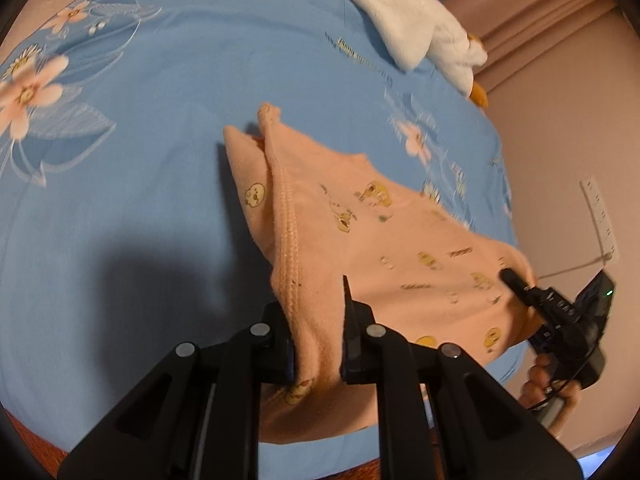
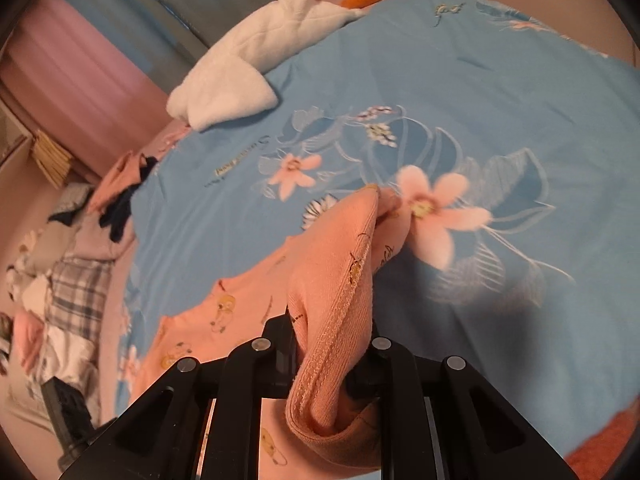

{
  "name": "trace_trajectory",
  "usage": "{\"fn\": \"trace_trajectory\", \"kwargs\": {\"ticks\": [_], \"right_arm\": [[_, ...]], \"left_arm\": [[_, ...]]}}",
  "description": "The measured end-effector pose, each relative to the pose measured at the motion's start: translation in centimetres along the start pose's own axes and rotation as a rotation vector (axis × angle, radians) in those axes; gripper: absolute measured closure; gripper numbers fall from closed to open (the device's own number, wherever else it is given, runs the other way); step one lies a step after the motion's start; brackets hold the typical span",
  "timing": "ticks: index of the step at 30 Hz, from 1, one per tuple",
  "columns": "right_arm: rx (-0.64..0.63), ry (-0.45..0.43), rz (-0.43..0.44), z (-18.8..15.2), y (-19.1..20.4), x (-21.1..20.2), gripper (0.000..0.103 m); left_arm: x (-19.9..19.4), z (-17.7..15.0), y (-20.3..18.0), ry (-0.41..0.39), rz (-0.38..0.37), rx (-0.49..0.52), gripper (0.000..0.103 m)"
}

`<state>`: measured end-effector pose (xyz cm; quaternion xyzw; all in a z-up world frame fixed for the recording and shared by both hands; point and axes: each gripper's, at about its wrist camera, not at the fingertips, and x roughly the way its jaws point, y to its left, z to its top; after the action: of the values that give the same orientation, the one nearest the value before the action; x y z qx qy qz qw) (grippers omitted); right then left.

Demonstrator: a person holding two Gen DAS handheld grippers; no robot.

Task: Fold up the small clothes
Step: 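Grasp the onesie side edge with the left gripper while the right gripper grasps beside it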

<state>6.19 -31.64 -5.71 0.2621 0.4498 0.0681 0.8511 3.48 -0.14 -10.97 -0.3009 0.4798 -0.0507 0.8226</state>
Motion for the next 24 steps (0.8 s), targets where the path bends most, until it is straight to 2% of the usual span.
{"fn": "trace_trajectory", "kwargs": {"ticks": [4, 8, 11, 14, 17, 20, 24], "right_arm": [[-0.064, 0.017, -0.105, -0.1, 1.4, 0.9, 0.085], [-0.2, -0.027, -0.174, 0.1, 5.0, 0.3, 0.085], [-0.319, -0.041, -0.188, -0.1, 8.4, 0.2, 0.085], [-0.421, -0.044, -0.173, -0.8, 11.4, 0.4, 0.085], [-0.512, -0.017, -0.132, -2.2, 14.4, 1.1, 0.085], [-0.586, 0.034, -0.09, -4.0, 16.8, 2.5, 0.085], [-0.631, 0.164, -0.016, -6.9, 18.7, 5.5, 0.084]], "left_arm": [[1.7, -1.4, 0.3, 0.043, 0.102, 0.061, 0.08], [1.2, -1.5, 1.1, 0.034, 0.09, 0.035, 0.075], [0.7, -1.7, 1.4, 0.021, 0.107, 0.045, 0.068], [-0.3, -1.8, 1.9, 0.004, 0.123, 0.027, 0.06], [-1.0, -1.4, 2.3, -0.018, 0.126, 0.018, 0.056], [-2.0, -1.2, 3.1, -0.034, 0.123, -0.001, 0.051], [-3.1, -1.2, 4.2, -0.061, 0.136, -0.018, 0.051]]}}
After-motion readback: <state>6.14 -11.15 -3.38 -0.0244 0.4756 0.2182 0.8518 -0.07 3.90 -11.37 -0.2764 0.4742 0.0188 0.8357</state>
